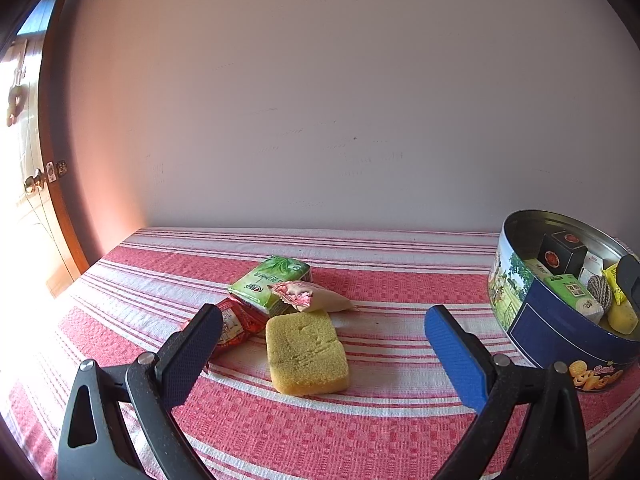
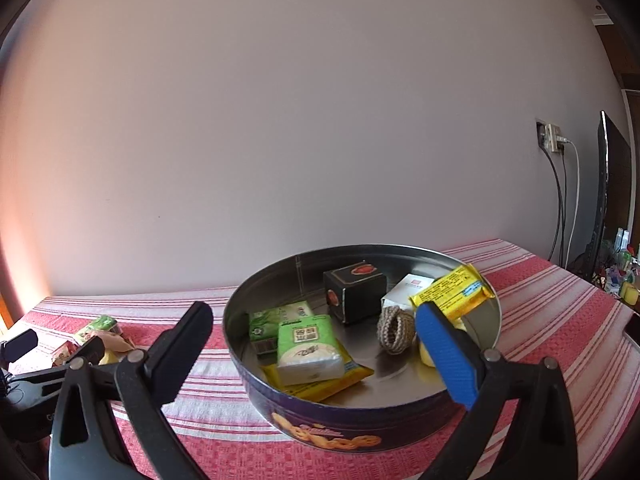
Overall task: Organize objects
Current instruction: 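Move both grippers back toward the sponge and snacks on the bed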
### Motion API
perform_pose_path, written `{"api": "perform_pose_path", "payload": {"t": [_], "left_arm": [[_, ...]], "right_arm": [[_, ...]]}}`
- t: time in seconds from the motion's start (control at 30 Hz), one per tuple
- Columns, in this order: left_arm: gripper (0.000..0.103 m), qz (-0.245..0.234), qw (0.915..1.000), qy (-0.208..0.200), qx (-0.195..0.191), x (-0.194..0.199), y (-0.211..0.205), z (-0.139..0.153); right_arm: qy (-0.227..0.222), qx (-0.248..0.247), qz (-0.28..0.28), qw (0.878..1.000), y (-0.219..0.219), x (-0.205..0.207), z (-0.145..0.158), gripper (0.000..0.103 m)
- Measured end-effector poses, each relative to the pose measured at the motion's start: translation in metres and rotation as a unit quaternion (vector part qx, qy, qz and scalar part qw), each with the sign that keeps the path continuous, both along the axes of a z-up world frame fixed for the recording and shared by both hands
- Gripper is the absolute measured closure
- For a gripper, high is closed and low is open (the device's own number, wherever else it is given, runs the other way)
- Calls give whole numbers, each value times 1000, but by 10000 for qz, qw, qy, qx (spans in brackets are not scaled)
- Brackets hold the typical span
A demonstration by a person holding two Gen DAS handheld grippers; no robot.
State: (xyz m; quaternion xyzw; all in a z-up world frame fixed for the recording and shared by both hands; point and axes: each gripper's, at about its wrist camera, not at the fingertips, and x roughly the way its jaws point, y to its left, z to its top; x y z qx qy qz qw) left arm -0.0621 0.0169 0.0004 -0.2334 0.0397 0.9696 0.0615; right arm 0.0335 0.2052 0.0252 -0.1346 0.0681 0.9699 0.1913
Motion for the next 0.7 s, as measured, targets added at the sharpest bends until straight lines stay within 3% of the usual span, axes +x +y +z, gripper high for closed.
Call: {"api": "perform_pose_path", "payload": {"t": [0.7], "left_arm": [[1, 515, 9985, -178, 36, -31, -85, -2]], "right_arm": [[-375, 102, 750, 9964, -94, -52, -6, 0]]}}
